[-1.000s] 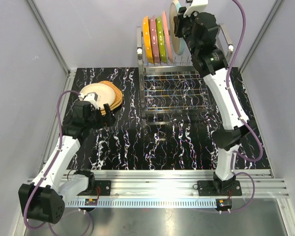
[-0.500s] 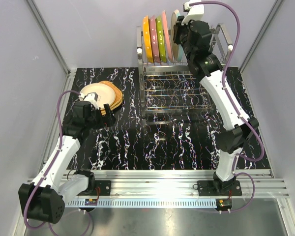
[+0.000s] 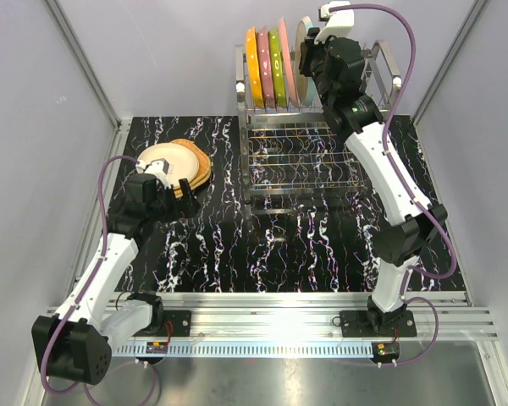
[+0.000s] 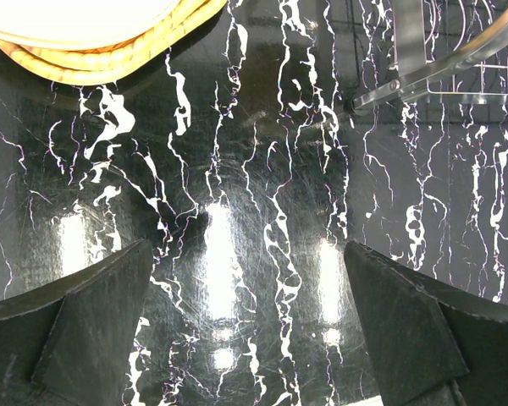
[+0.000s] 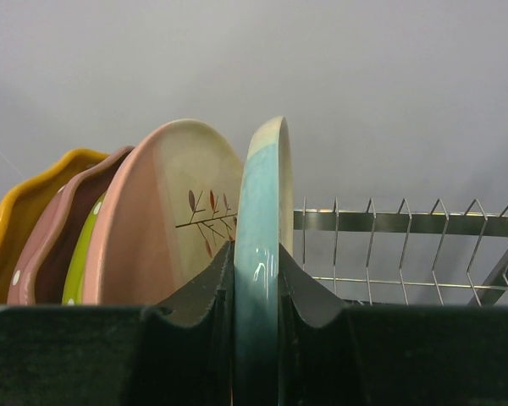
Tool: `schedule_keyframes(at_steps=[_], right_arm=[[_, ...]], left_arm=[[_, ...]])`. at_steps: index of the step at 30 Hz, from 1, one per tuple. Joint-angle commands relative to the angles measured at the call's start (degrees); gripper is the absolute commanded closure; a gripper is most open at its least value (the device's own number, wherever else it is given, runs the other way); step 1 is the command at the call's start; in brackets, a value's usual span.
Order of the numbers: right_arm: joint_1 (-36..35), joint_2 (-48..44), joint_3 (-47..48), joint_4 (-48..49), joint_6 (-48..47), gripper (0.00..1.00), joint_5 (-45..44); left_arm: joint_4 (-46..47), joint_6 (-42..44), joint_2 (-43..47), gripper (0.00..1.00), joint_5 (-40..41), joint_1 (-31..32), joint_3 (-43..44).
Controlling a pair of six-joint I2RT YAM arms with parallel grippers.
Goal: Load the plates into the dish rack
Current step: Insert the plate into the dish rack
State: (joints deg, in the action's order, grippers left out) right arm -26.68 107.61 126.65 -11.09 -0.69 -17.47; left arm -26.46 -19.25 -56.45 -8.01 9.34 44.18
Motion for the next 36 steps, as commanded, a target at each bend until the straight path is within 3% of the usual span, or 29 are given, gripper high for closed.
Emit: schedule_keyframes(at_steps=[1,10,36], right_arm=[[0.05,-3.81,-0.17,5.29,0.34,0.77,-2.74],[0.13,-4.08,0.09,4.94,0.34,0.61,0.24],[0.05,-8.21,-3.78,6.0,5.52,0.54,5.08]], left_arm=[[2.11,0.26,-0.07,0.01,-1.39,0.24,0.03],[2.2,0.26,-0.07,0.01,-1.4,0.24,0.02],[2.02,0.44,0.28,0.01,-1.57,0.32,-0.06]])
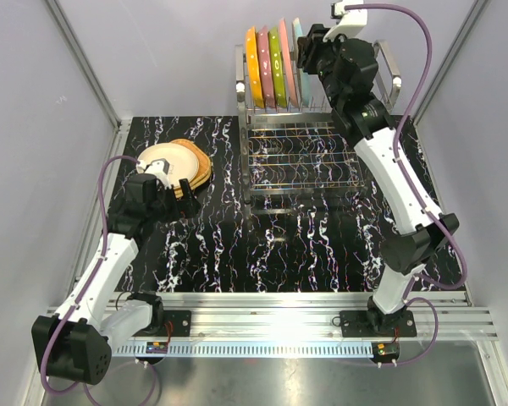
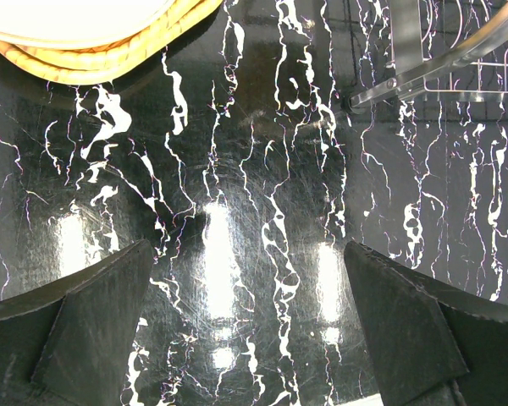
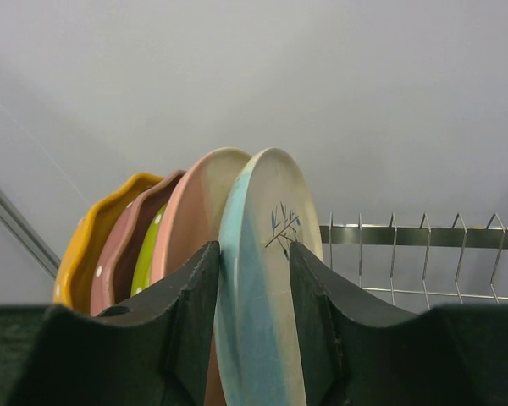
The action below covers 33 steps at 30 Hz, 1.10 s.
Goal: Load the plates into the dish rack
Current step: Insert the plate into the dish rack
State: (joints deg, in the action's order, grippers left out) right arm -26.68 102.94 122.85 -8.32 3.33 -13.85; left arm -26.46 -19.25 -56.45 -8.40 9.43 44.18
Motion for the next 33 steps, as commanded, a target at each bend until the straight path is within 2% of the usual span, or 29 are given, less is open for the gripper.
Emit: schedule_keyframes(at_steps=[1,10,15,17,23,32,33], right_arm=[[0.05,-3.62,-0.15,3.22,1.94,0.54,1.45],[0.05,-5.9,-1.56,3.75,4.05,0.52,2.68],[0.05,-10.37,-4.62,3.92,4.58,0.52,4.26],[0.05,-14.24,-8.84,5.06,4.23,0.51,5.49],[-0.13,-28.39,-21.41,3.93,-1.83,0.49,16.91],[-0.22,-51.15,-41.27,-5.21,-1.67,0.48,33.87],[-0.22,-52.91,-45.63,-5.48,-0.97,0.49,36.67]], left_arm=[[2.02,0.35,0.28,0.01,-1.18,0.24,-0.15],[1.94,0.44,0.63,0.01,-1.18,0.24,-0.06],[1.94,0.52,0.46,0.01,-0.74,0.24,0.11],[1.76,0.61,0.55,0.01,-0.56,0.24,0.11],[1.41,0.88,1.6,0.01,2.25,0.24,0.81],[-1.4,-0.09,1.43,0.01,13.58,0.06,2.84],[-1.75,-0.61,1.16,0.01,15.59,-0.03,3.53]])
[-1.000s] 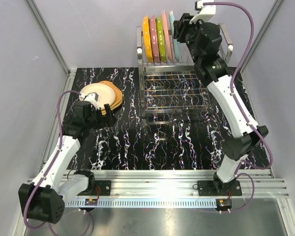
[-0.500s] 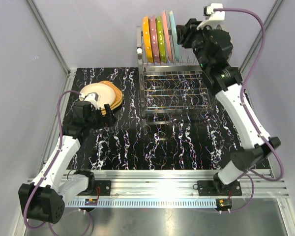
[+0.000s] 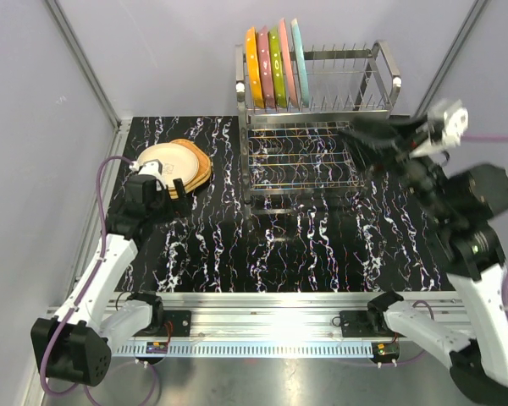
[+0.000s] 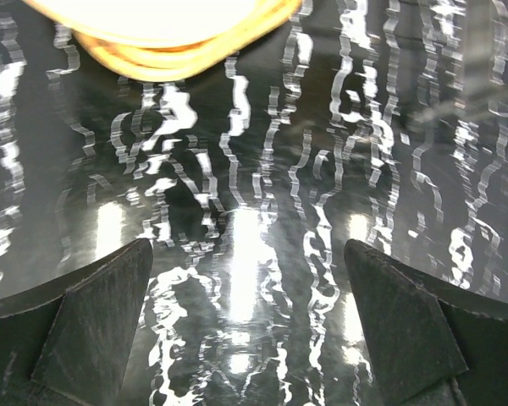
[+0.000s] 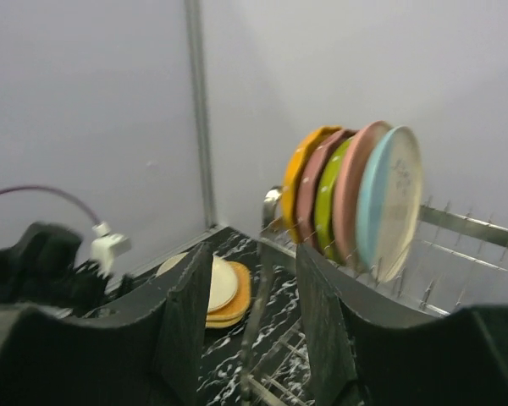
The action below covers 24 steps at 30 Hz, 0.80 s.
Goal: Load the plates into the dish rack
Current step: Insert the plate into the dish rack, then grab a plate with the left arm
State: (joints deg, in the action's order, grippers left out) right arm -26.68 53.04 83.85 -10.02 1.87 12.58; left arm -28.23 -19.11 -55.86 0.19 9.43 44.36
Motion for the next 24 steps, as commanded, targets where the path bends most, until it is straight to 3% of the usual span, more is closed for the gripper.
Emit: schedule_keyframes(at_steps=[1,6,12,16,18,24], right_arm=[[-0.22,-6.59,-9.12,-3.52,2.68,0.49,12.01],[-0.31,-15.58,-26.5,-3.08,9.02,0.54,17.38],[-0.31,-26.66,-44.36,-0.61,17.02,0.58,17.84],[-0.39,-30.88,-48.08,-2.02,21.32,0.58,14.85],[-0.31,-30.8,-49.57,-2.11,21.6,0.61,15.54],[-0.39,-31.06,-51.51,-5.36,22.83,0.62,14.32]], left_arm=[[-0.94,-1.79,0.31,0.01,8.15,-0.2,3.8],[-2.97,-3.47,-2.76,0.01,11.68,-2.04,7.57],[-1.48,-4.27,-7.95,0.01,11.15,-4.77,10.31],[2.02,-5.67,-11.46,0.05,11.24,-5.48,11.45],[2.74,-6.46,-14.53,0.14,12.64,-5.65,12.5],[3.35,-6.64,-22.53,0.25,16.77,-6.62,17.16]])
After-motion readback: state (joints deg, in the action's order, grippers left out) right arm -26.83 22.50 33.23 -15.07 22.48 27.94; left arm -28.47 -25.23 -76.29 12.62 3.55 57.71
